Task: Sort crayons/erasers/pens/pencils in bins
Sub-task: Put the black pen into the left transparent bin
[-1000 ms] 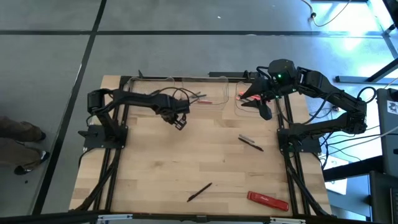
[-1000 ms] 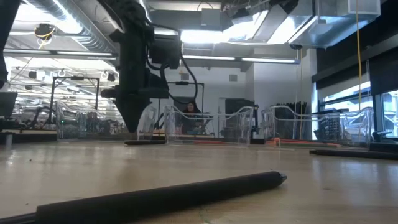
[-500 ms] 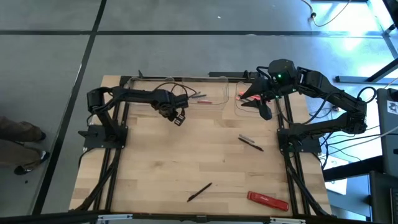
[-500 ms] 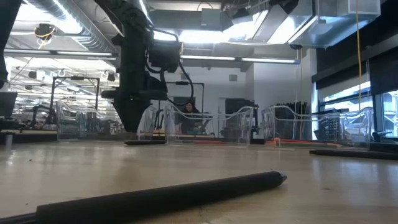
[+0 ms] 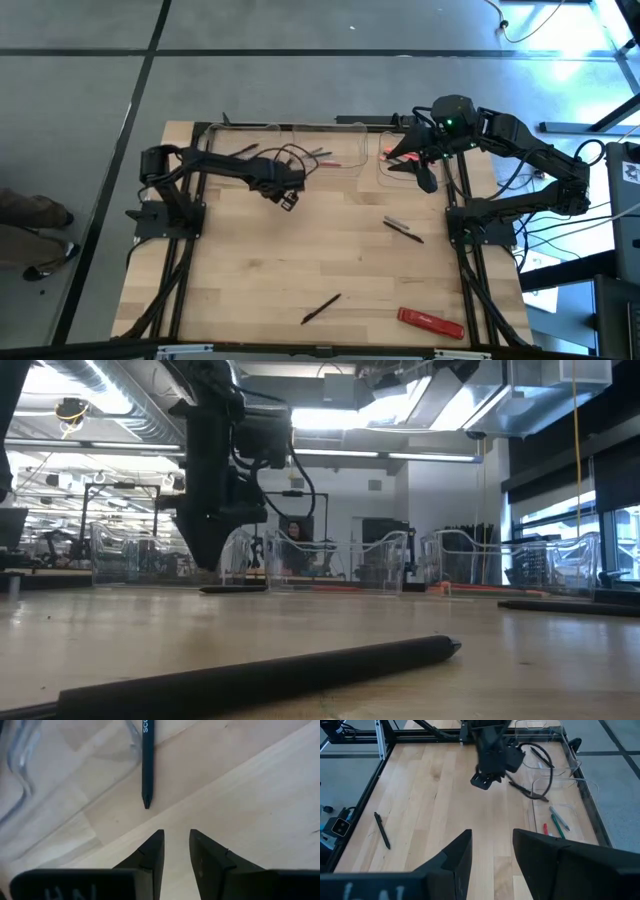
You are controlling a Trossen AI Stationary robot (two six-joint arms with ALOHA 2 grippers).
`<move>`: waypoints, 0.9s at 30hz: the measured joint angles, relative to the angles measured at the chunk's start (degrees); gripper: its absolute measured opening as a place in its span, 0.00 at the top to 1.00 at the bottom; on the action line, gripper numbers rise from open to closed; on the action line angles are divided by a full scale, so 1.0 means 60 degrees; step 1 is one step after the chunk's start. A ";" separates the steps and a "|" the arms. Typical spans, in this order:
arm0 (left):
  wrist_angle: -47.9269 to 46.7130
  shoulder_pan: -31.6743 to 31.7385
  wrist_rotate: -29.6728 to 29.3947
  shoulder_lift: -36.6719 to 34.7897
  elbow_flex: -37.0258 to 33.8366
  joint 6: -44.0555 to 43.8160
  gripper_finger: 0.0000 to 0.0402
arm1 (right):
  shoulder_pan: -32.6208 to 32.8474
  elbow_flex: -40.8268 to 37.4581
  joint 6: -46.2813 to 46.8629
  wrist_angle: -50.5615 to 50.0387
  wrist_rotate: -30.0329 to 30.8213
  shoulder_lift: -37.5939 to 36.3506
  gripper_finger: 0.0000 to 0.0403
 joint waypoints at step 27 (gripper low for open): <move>0.1849 0.0620 -0.0744 -0.0007 -0.1040 -0.0202 0.79 | 0.0003 0.0000 0.0047 0.0117 0.0000 0.0000 0.64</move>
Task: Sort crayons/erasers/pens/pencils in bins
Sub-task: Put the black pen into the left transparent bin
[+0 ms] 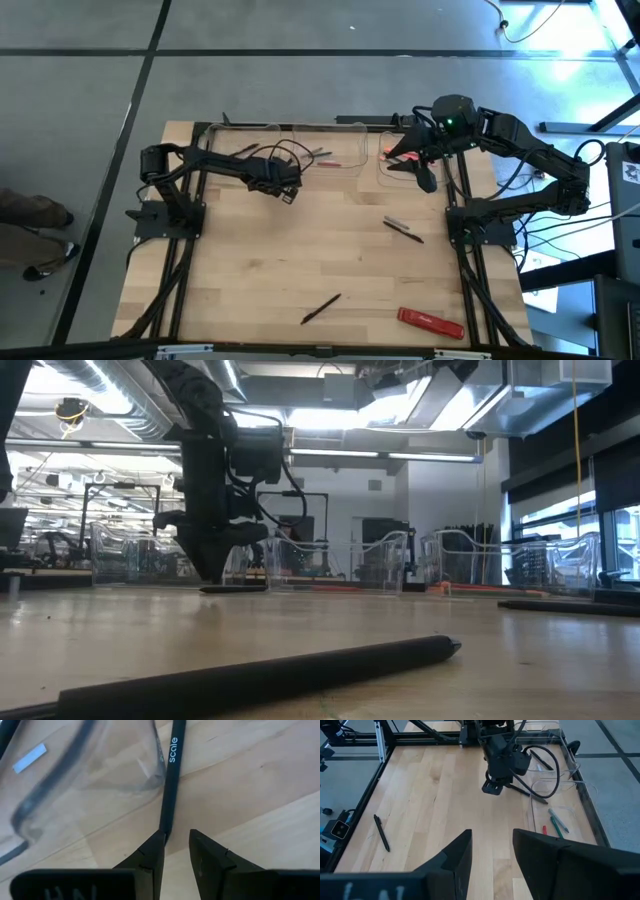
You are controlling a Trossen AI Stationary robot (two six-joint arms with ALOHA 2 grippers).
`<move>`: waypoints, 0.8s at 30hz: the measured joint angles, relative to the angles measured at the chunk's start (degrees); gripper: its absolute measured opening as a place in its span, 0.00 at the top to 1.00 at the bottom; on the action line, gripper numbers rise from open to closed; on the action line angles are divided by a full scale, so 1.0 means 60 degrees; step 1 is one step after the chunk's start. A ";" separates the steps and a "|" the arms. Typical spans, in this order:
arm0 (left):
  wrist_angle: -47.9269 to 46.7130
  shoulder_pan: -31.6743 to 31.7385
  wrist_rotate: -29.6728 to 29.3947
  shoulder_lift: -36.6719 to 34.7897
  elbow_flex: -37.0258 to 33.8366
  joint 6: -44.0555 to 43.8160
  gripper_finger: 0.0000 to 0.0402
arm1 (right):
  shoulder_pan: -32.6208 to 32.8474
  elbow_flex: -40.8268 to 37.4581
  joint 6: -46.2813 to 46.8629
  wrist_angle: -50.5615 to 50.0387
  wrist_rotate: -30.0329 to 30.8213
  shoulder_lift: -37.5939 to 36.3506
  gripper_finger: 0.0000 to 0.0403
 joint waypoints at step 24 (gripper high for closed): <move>0.1348 -0.0549 -0.1173 0.0000 -0.0874 -0.1427 0.79 | -0.0006 0.0000 -0.0007 0.0492 0.0029 0.0000 0.64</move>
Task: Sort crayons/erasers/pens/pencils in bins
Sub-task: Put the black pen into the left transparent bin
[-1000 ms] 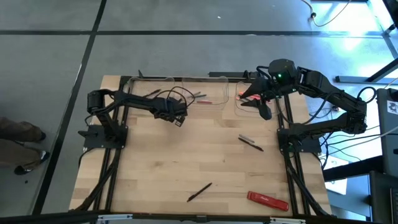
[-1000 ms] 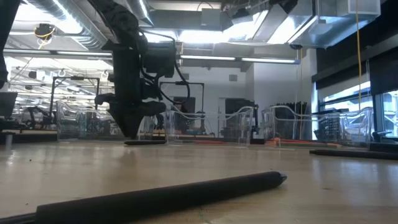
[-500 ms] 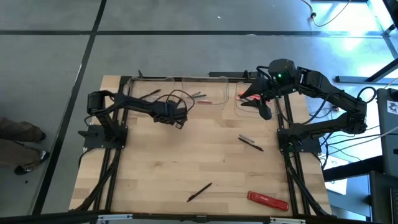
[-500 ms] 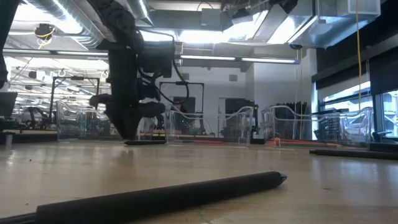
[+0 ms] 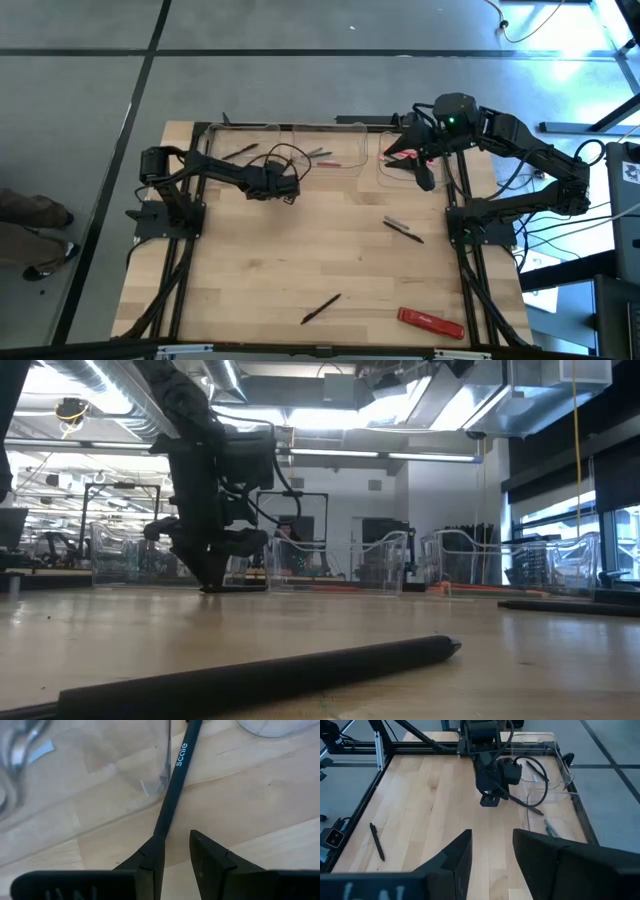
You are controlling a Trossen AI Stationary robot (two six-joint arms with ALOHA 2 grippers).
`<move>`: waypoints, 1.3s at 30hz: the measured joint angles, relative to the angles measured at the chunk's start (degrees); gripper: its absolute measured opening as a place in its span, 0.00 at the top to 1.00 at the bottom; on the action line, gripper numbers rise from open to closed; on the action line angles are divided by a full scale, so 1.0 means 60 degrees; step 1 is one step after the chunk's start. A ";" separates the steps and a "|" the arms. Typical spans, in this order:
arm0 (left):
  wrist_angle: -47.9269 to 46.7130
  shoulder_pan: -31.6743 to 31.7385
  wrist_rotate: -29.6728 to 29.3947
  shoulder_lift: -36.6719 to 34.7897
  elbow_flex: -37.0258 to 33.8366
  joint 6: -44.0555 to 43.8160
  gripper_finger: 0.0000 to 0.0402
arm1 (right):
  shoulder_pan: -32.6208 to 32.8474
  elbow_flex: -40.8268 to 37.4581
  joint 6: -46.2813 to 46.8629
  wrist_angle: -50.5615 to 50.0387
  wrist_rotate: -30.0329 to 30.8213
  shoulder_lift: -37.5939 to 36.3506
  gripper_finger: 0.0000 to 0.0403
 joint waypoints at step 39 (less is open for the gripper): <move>0.0527 -0.0031 -0.0576 -0.0011 -0.0583 0.0514 0.80 | 0.0000 0.0000 0.0022 0.0007 0.0499 0.0000 0.64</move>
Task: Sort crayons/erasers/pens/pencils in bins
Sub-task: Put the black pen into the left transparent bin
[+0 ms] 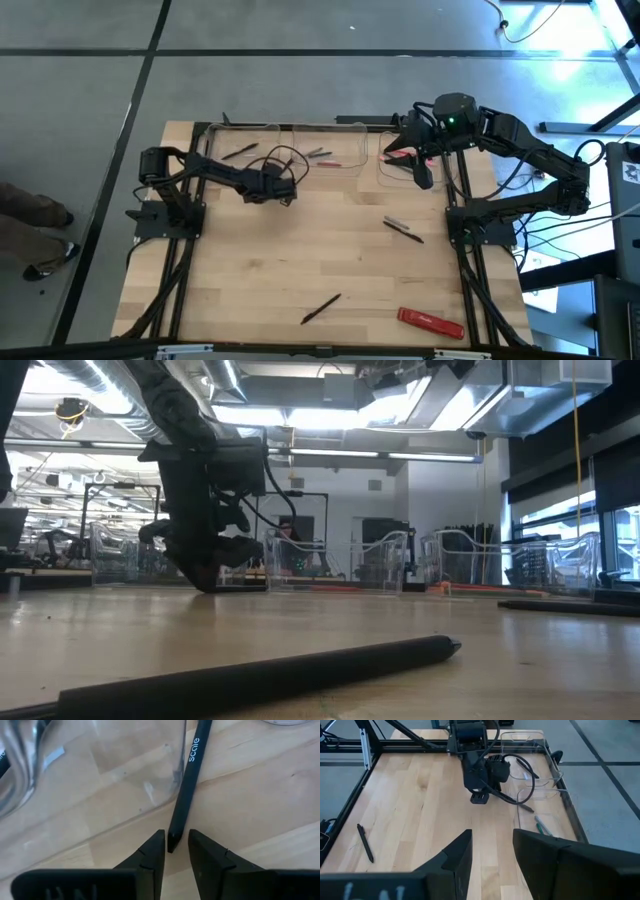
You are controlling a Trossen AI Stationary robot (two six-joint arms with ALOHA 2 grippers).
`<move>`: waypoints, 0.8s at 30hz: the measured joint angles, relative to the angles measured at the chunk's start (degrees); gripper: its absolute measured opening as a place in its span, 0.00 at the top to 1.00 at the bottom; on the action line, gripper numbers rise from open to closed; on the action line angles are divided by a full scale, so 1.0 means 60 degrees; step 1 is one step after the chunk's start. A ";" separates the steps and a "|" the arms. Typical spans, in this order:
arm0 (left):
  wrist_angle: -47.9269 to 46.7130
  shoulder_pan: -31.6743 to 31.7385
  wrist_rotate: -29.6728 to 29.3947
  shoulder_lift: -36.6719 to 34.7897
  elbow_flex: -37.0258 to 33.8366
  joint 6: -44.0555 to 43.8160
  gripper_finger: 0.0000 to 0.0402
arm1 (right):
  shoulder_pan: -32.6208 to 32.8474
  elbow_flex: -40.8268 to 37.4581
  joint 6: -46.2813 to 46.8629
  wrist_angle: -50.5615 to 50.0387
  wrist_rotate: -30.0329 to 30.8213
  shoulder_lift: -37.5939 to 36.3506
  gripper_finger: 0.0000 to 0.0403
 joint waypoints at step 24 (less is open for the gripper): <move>0.0546 0.0045 0.0412 -0.0011 -0.0257 0.0444 0.99 | 0.0000 0.0000 0.0011 0.0000 0.0000 0.0000 0.64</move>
